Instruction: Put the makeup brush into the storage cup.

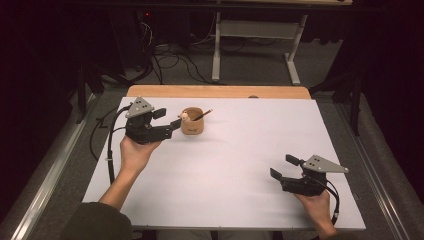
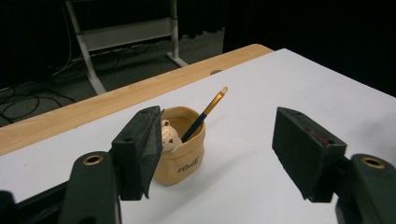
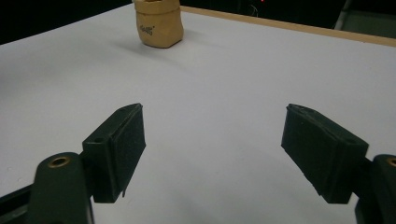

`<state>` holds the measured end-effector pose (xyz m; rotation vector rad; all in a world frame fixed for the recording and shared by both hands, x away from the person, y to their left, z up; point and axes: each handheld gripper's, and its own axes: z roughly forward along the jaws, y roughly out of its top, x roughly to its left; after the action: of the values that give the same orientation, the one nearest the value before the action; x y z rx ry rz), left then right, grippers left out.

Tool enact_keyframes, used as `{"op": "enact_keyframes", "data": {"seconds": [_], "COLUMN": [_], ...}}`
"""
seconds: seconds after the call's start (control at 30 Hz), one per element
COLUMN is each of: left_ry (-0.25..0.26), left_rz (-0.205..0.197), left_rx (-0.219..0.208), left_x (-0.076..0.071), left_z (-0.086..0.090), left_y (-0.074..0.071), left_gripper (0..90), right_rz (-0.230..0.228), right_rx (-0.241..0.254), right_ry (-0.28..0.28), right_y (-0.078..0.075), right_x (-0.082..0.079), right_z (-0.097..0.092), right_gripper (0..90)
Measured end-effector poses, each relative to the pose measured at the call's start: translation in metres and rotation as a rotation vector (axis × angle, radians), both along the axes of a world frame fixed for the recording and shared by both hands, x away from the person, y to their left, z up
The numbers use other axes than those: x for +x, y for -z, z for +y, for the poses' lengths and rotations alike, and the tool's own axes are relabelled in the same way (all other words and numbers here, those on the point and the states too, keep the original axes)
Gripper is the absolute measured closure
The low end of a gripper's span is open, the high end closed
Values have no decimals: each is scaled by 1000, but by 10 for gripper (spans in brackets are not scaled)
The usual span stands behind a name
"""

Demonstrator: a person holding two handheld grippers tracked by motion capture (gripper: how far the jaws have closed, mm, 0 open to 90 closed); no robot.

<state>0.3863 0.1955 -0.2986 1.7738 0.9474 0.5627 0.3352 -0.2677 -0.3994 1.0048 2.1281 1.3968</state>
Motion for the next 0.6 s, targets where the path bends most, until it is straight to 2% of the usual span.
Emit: {"op": "enact_keyframes", "data": {"seconds": [0.6], "left_ry": [22], "left_rz": [-3], "left_rx": [0], "left_x": [-14], "left_z": [2], "left_y": [2], "left_gripper": [298], "right_rz": [-1], "right_rx": [3], "right_ry": [4], "right_y": [0], "right_x": [0], "right_z": [-1], "right_gripper": [236]}}
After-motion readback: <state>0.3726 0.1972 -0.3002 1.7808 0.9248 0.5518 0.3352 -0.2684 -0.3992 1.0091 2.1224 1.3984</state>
